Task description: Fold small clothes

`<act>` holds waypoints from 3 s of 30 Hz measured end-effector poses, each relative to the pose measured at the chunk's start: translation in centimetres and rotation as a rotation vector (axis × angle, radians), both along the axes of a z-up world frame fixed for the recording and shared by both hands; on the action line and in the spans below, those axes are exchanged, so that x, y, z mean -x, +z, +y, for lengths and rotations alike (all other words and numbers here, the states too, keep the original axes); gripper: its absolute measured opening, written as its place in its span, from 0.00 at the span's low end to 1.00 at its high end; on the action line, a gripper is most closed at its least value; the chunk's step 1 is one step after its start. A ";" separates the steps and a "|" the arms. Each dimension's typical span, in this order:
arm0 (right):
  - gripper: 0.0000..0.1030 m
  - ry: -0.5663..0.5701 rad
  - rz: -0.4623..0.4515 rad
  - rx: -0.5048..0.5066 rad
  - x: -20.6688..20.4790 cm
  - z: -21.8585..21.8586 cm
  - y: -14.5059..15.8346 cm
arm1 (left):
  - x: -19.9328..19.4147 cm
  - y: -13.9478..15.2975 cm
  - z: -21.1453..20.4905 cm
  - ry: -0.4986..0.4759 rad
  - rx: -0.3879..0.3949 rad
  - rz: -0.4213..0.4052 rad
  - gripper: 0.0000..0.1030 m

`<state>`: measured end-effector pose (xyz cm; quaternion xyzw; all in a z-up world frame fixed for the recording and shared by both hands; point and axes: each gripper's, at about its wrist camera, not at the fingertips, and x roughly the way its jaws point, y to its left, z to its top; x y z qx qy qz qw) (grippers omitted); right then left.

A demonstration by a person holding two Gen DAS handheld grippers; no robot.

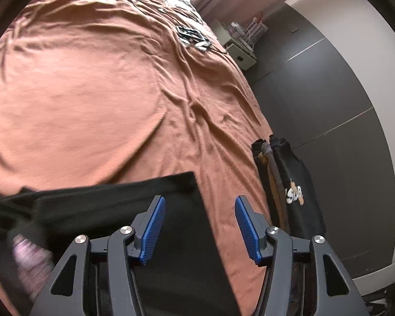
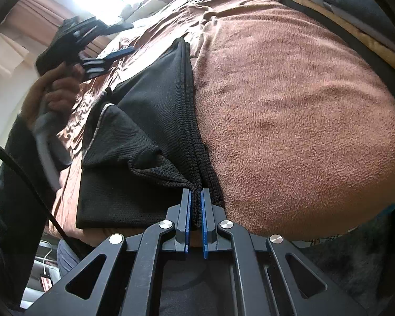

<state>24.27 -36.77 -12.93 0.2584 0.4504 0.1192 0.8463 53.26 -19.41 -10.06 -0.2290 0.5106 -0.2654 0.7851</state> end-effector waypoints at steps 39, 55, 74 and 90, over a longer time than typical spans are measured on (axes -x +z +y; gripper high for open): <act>0.50 -0.039 -0.006 0.133 0.8 1.7 1.4 | 18.0 -6.5 11.3 0.102 0.081 0.166 0.60; 0.50 -0.025 -0.007 0.110 0.3 0.5 1.3 | 12.6 -1.0 6.9 0.055 0.122 0.037 0.08; 0.36 0.009 -0.004 0.090 -0.4 0.1 0.7 | 3.4 -1.6 1.2 0.003 0.079 0.042 0.09; 0.33 0.003 -0.024 0.054 -0.9 -0.3 1.5 | 4.8 -2.5 2.5 0.003 -0.110 -0.023 0.43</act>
